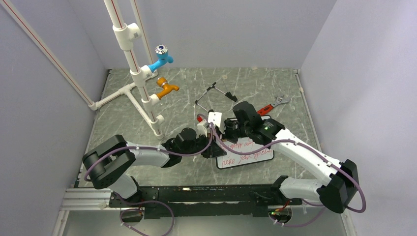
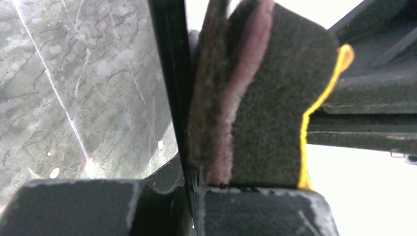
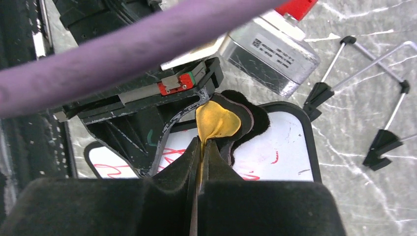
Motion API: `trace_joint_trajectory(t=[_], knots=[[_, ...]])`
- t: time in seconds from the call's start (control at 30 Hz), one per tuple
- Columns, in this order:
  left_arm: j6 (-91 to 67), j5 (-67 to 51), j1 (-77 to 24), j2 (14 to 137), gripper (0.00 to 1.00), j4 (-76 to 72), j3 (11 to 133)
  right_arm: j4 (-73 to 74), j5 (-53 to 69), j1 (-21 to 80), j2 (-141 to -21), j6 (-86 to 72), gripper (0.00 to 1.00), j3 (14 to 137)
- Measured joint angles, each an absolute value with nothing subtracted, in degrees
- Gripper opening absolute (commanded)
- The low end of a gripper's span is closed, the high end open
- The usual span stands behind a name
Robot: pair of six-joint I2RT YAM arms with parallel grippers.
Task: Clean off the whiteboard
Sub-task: Erase the whiteboard at the center of the board.
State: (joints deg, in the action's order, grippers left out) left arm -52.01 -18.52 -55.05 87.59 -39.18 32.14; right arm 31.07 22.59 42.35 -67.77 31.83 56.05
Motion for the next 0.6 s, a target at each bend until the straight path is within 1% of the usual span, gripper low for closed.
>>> trace_joint_trajectory(t=[0.27, 0.4, 0.5, 0.6], knots=[[-53.32, -19.59, -54.11, 87.59, 0.0, -39.18, 31.64, 31.48, 17.58, 44.86, -69.84, 36.27, 0.0, 56.97], [-54.19, -19.73, -53.63, 87.59, 0.0, -39.18, 31.4, 30.5, 13.43, 45.47, -70.04, 34.44, 0.0, 57.19], [-54.28, -20.12, -53.47, 87.59, 0.0, -39.29, 31.42, 30.3, 11.07, 43.62, -70.02, 31.75, 0.0, 57.87], [-54.28, -20.38, -53.45, 87.59, 0.0, -39.51, 31.53, 30.17, 11.73, 41.98, -70.0, 29.65, 0.0, 58.17]])
